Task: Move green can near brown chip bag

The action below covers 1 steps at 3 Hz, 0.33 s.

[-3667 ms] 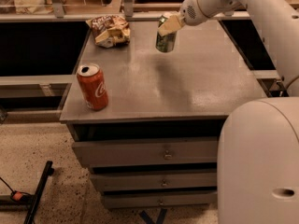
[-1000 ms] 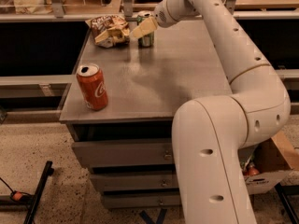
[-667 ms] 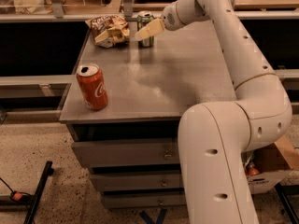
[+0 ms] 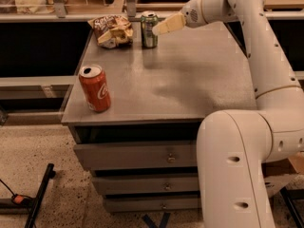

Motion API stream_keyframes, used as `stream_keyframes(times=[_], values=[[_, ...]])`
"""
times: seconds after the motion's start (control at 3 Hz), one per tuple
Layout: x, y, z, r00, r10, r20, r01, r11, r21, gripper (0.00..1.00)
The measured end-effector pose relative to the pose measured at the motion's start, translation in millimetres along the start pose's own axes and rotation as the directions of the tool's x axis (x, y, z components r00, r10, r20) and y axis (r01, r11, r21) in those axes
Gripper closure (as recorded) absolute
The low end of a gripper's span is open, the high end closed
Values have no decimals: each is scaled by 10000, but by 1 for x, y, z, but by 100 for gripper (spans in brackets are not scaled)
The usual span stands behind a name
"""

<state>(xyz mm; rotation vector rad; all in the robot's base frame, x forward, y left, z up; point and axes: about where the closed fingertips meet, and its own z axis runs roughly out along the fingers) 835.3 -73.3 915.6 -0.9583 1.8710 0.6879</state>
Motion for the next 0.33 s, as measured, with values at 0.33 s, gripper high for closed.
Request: stream_keyframes(times=[0.33], values=[[0,0,0,10000,2,-2,-2,10000,-4,0]])
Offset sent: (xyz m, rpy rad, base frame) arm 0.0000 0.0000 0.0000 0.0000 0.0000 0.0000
